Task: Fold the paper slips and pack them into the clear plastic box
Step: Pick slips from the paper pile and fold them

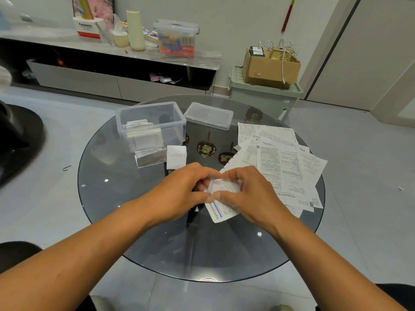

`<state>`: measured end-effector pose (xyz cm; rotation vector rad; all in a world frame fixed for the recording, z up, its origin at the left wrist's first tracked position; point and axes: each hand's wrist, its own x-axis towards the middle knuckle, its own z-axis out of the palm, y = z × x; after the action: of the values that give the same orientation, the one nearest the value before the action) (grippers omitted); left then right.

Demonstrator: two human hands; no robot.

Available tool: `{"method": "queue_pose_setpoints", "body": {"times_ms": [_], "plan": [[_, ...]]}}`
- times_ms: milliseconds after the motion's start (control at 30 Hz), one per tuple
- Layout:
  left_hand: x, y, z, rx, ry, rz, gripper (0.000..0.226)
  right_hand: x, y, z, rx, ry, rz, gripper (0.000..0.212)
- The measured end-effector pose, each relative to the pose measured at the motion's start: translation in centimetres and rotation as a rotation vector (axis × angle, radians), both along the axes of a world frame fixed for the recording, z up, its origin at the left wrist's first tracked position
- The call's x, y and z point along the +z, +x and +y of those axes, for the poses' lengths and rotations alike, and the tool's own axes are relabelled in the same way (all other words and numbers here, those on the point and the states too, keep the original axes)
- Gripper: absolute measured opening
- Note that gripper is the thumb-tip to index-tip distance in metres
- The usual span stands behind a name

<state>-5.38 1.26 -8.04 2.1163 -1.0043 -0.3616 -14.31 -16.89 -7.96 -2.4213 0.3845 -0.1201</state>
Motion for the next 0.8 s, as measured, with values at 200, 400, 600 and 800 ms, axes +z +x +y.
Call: {"method": "queue_pose_setpoints", "body": {"times_ms": [200, 400, 600, 800], "plan": [[-0.4, 0.2, 0.2, 0.025, 0.028, -0.045, 0.039, 0.5, 0.1, 0.0, 0.031, 0.012, 0.056, 0.032], [-1.0, 0.3, -0.2, 0.054, 0.008, -0.212, 0.02, -0.7, 0.6, -0.8, -0.002, 0.074, 0.011, 0.016], [-1.5, -0.8, -0.9, -0.36, 0.012, -0.667, 0.024, 0.0, 0.0, -1.3, 0.001, 0.114, -0.013, 0.009], [-1.1, 1.6, 0.9, -0.043, 0.277, -0.77, 0.036, 2.9, -2.1, -2.2, 0.226, 0.077, 0.224, 0.043]]}}
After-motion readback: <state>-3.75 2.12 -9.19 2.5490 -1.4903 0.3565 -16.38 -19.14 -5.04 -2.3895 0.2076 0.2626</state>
